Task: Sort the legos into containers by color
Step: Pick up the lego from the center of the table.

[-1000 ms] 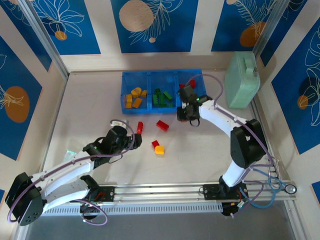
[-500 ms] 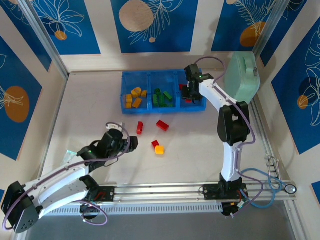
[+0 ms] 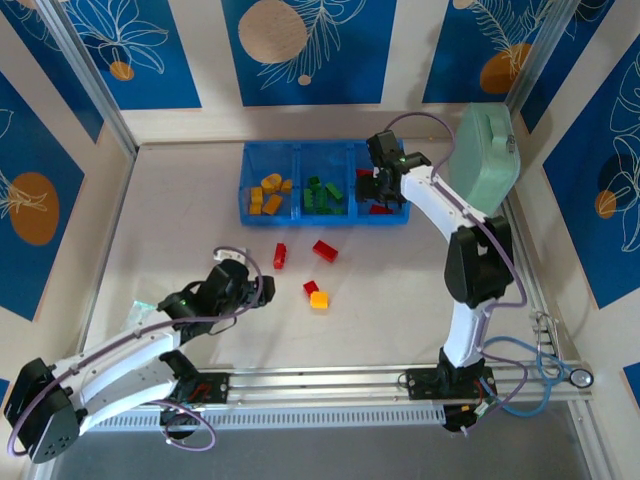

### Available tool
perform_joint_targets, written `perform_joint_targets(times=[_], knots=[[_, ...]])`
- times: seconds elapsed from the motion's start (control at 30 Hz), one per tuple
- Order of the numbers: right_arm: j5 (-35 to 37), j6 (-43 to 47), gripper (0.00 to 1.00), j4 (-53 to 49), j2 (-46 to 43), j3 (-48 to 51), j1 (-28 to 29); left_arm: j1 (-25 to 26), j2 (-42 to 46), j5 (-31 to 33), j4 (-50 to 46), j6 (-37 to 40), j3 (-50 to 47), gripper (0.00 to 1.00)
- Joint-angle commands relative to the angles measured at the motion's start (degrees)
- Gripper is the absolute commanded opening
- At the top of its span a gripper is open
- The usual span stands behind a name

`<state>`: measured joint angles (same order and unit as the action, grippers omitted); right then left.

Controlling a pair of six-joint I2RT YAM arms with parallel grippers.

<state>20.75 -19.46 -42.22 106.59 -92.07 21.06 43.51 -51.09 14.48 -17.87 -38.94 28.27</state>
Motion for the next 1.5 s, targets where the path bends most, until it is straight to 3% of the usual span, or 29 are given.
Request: perform_joint_targets(times=[0.0,0.2,0.4,0.67,0.93,1.13,1.47], knots=[[-3.07,1.16,0.74,4.34,-5.98,5.35,2.52,0.23,-1.04,0.55,2.61,0.25,-0.27,0.79],[-13.86,8.01,0.75,8.45,-7.86,11.73,8.40,-0.38,-5.72,1.70,5.63,0.04,0.15,0.80],[-9.89,8.01,0.75,7.33,-0.85,11.97,13.69,-1.06,-9.26,-2.92,10.26,-2.10,-1.34,0.80],[-8.89,7.84,0.73,5.74,6.77,8.69,16.06,-1.07,-6.93,-3.15,8.20,-2.72,-2.55,0.80],[-4.84,7.66,0.60,3.24,11.25,6.52,18.54,-1.06,-6.39,-3.23,7.71,-3.12,-3.40,0.80],[-2.48,6.94,0.34,1.96,9.33,7.15,19.28,-1.10,-7.47,-3.01,7.88,-2.16,-2.58,0.80],[-0.73,3.96,0.31,4.05,-4.30,12.69,13.70,-1.10,-9.51,-2.97,7.98,-1.05,-1.02,0.80]])
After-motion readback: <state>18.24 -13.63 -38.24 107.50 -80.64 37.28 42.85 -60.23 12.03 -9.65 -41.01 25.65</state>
